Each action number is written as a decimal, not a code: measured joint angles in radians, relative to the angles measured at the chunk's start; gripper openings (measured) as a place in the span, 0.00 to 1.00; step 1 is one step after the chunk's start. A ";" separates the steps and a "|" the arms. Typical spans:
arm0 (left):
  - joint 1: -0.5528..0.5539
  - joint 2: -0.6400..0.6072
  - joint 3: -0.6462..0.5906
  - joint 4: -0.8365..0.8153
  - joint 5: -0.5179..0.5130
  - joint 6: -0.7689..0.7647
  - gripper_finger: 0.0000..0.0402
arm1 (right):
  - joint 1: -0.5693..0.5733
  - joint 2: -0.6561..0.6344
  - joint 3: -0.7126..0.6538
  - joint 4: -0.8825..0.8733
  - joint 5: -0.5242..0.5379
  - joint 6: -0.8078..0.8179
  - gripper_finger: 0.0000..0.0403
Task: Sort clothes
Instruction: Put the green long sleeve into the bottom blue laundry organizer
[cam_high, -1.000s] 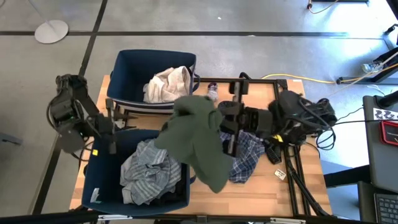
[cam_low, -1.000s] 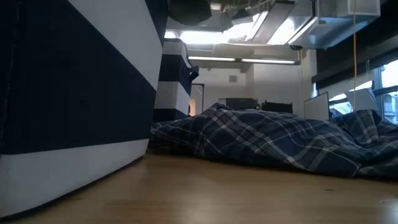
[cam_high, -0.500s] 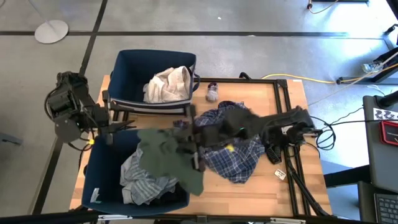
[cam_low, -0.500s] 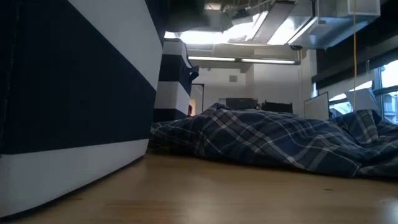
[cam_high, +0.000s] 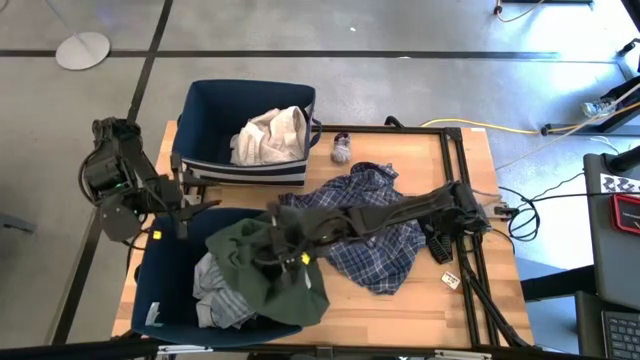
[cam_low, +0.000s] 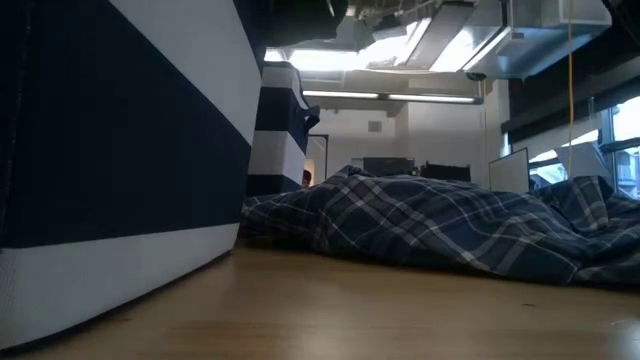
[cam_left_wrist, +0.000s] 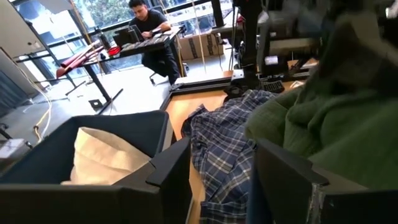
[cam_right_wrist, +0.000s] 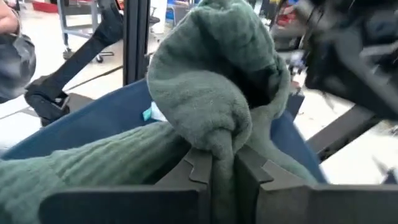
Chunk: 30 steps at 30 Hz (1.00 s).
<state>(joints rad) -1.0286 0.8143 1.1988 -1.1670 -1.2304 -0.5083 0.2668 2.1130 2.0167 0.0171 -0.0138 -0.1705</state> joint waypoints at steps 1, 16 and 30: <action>0.000 0.000 -0.002 0.000 0.002 -0.007 0.43 | 0.000 0.005 0.000 0.002 -0.009 0.009 0.09; 0.000 0.038 -0.005 0.006 0.042 -0.018 0.43 | 0.038 -0.095 0.001 -0.205 0.148 0.047 0.54; 0.084 0.105 -0.006 0.392 0.108 0.277 0.43 | 0.242 -0.339 0.001 -0.889 0.645 0.416 0.60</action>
<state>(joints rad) -0.9445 0.9196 1.1931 -0.7745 -1.1222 -0.2314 0.5084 1.7737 2.0178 -0.8723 0.6314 0.2453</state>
